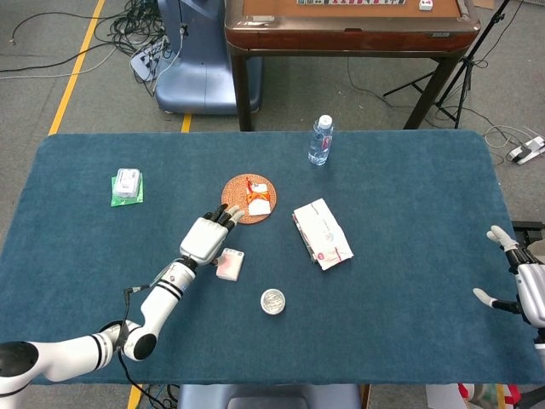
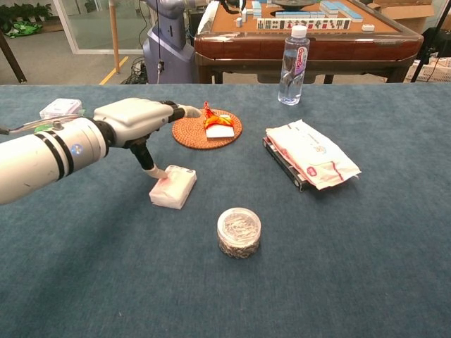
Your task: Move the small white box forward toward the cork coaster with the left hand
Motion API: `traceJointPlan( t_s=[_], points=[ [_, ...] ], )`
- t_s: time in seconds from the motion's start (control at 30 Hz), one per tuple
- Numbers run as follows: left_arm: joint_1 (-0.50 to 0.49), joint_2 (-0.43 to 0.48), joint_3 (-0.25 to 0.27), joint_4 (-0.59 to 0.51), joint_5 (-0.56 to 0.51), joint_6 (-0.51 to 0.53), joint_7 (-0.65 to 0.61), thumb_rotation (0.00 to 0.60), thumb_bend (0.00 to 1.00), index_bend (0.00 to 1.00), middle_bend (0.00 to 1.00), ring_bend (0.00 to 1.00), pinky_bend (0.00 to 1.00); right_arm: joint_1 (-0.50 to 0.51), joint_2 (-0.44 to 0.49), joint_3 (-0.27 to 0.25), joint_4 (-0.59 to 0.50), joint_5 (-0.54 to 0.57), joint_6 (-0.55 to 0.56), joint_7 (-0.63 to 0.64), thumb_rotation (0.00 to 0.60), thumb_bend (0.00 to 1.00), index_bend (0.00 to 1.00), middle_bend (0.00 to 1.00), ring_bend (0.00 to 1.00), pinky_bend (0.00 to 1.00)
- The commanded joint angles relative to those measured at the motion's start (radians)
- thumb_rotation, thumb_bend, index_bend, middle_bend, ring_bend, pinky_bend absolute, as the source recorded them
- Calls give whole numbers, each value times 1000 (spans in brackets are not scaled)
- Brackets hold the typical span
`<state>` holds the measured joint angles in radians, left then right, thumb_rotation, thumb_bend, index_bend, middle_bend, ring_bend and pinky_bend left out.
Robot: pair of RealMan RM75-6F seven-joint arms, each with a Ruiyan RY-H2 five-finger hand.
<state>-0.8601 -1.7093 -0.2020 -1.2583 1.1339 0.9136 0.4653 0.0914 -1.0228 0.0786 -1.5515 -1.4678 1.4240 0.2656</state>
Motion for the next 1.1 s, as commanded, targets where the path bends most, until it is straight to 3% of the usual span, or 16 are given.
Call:
traceJointPlan(
  t_s=[0.03,0.37,1.1],
  points=[
    [-10,-12,-4,-12,-4,2,12,600,0,0,0,0,239,-1,0,0,1,-1,1,1,600,0,36,197,224,463],
    [-7,5,4,-66,-9,42,62,600,0,0,0,0,239,-3,2,0,2,-3,6,8,600,0,36,197,224,463],
    [97,107,109,-232,55,153,122,600,0,0,0,0,239,-3,3,-6,-5,-19,10,2,600,0,36,197,224,463]
  ],
)
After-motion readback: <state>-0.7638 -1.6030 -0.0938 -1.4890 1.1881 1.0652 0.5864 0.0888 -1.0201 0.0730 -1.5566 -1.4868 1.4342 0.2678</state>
